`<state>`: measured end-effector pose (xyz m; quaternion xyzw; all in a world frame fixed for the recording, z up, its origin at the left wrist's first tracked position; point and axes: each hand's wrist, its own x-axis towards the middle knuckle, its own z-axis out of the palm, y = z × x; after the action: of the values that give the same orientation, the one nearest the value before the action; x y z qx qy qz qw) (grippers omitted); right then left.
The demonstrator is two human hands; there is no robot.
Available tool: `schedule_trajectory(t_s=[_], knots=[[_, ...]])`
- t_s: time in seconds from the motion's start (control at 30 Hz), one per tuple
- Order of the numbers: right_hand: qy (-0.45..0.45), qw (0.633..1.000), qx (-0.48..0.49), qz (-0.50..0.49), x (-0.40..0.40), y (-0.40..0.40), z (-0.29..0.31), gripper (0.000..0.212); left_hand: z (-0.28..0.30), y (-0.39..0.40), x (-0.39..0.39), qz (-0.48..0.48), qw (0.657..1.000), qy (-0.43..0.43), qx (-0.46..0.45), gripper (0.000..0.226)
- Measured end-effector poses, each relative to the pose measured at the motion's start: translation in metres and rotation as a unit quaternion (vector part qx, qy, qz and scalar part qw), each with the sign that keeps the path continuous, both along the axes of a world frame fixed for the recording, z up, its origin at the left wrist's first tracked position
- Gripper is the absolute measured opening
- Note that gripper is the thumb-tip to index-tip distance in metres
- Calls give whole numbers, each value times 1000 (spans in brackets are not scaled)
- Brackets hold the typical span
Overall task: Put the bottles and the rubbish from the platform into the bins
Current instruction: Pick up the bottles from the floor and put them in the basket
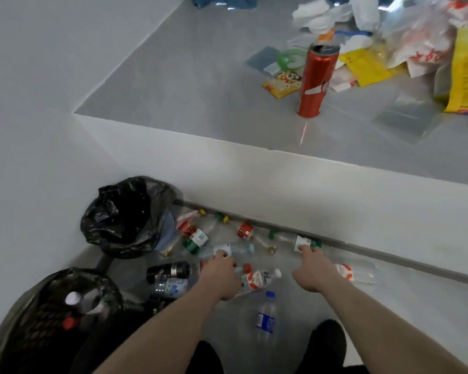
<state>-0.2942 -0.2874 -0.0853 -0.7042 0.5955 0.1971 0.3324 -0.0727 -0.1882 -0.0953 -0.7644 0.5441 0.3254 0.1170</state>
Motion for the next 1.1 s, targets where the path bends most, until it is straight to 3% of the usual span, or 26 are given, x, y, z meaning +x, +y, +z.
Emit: schedule_trajectory(t_s=[0.3,0.47,0.6,0.77,0.9,1.1], knots=[[66,996,0,56,20,-86,-153,81,-156,-93,-2,-56,996,-55,50,73],[108,989,-12,96,22,-95,-208,82,-189,-106,-9,-155,980,-88,89,75],[117,990,25,71,9,-92,-221,71,-189,-101,0,-204,971,-76,93,75],[33,998,28,-44,-5,-85,-160,74,-125,-89,4,-164,986,-20,33,55],[-20,993,29,-109,-5,-78,-63,77,-39,-84,6,-106,994,19,-1,67],[-110,989,27,-99,4,-79,101,80,114,-71,-3,55,993,44,-94,58]])
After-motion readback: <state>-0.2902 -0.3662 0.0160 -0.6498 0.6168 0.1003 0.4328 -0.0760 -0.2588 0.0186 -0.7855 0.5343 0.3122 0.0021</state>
